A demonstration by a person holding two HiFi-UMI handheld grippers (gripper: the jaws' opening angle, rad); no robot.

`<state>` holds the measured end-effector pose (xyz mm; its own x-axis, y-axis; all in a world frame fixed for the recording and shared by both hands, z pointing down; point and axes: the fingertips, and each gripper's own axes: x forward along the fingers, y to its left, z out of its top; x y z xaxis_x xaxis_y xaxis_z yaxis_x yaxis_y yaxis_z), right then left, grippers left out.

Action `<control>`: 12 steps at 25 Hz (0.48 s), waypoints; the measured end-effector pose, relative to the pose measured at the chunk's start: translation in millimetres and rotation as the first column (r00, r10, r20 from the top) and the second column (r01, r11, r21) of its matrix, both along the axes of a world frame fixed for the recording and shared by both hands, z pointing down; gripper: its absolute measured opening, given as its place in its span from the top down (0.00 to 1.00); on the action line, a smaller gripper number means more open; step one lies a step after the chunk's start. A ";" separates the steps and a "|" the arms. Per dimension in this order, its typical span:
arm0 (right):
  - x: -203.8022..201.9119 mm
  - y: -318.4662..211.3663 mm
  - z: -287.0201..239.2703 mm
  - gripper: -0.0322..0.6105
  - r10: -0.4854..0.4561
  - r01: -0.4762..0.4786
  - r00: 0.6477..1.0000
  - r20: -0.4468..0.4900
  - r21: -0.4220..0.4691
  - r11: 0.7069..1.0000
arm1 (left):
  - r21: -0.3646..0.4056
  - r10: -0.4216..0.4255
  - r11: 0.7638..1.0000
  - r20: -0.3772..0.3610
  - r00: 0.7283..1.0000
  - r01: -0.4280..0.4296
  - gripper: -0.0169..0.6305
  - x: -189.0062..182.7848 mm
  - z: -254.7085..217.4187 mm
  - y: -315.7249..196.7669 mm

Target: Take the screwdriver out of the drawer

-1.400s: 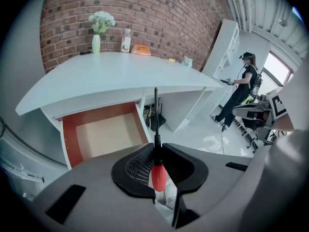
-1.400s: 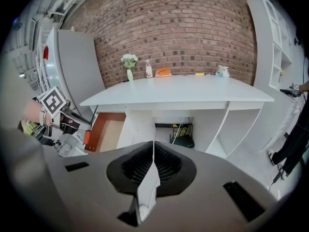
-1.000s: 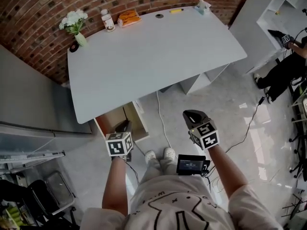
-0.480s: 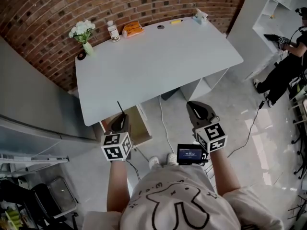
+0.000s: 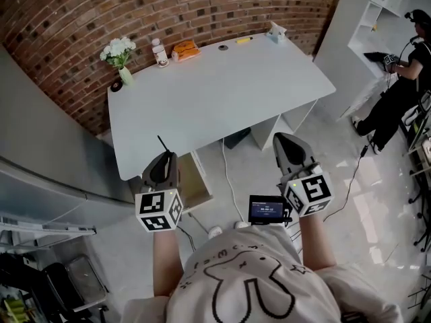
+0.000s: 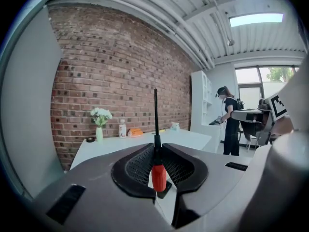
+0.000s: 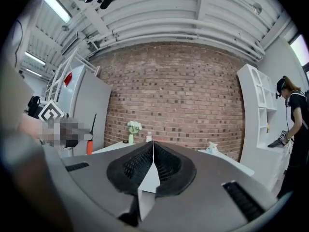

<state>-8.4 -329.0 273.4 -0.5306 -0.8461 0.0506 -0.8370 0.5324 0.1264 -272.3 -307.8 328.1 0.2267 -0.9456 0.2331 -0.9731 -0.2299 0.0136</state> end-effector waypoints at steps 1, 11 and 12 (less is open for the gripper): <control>-0.5 2.2 -6.2 0.92 0.000 0.000 1.000 0.010 0.024 1.000 | 0.022 0.002 1.000 0.001 1.000 -0.002 0.88 0.4 -7.5 1.1; -8.1 31.0 -54.7 0.92 -0.035 0.018 0.996 0.080 0.202 0.979 | 0.204 0.014 0.979 0.034 0.999 -0.021 0.88 7.9 -63.0 24.1; -5.9 32.7 -57.3 0.92 -0.030 0.011 0.995 0.090 0.208 0.978 | 0.213 0.012 0.977 0.036 0.999 -0.019 0.88 8.0 -65.9 26.1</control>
